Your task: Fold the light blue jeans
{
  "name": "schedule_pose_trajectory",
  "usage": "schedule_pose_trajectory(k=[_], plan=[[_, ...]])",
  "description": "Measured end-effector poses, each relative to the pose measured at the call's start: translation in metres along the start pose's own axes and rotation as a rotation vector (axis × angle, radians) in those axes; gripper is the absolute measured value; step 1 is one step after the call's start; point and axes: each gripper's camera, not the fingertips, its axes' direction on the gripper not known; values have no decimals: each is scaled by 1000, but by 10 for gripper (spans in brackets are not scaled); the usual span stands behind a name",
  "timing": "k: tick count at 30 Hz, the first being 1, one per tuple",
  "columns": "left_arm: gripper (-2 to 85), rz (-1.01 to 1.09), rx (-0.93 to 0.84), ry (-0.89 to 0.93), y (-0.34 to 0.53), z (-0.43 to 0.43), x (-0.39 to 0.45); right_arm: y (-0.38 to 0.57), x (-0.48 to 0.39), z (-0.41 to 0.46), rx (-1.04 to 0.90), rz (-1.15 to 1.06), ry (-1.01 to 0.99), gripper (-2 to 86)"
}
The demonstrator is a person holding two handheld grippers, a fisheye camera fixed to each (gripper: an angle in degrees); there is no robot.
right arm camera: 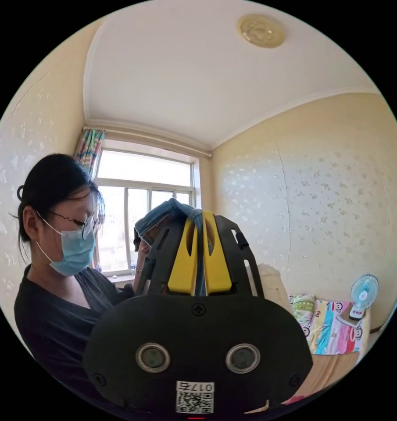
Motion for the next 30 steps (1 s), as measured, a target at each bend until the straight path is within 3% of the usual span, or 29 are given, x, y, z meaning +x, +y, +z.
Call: schedule_pose_trajectory(k=[4,9,12,17,18,20,24,26,30], plan=[[10,-18,3,-11,-40,15,-32,-25,61,20,-62,10,-17,35],[9,-111,-96,-226,-4,27,-122,32,220,94,-264,226,6,35],[11,-277,-219,-366,25,53,-234,82,357,176,-415,419,36,35],[36,-450,-495,-672,69,130,-531,170,623,362,-608,674,148,43],[41,-481,-543,-709,82,129,-559,207,673,398,-694,756,177,54],[48,-589,-741,-822,149,106,-634,270,719,432,-844,870,263,76],[53,-603,-968,-875,284,33,-661,437,756,453,-1105,822,386,90],[52,-670,-1135,-874,393,-36,-656,524,760,450,-1277,814,392,85],[54,-855,-1308,-837,534,-149,-622,713,738,423,-1573,910,229,40]])
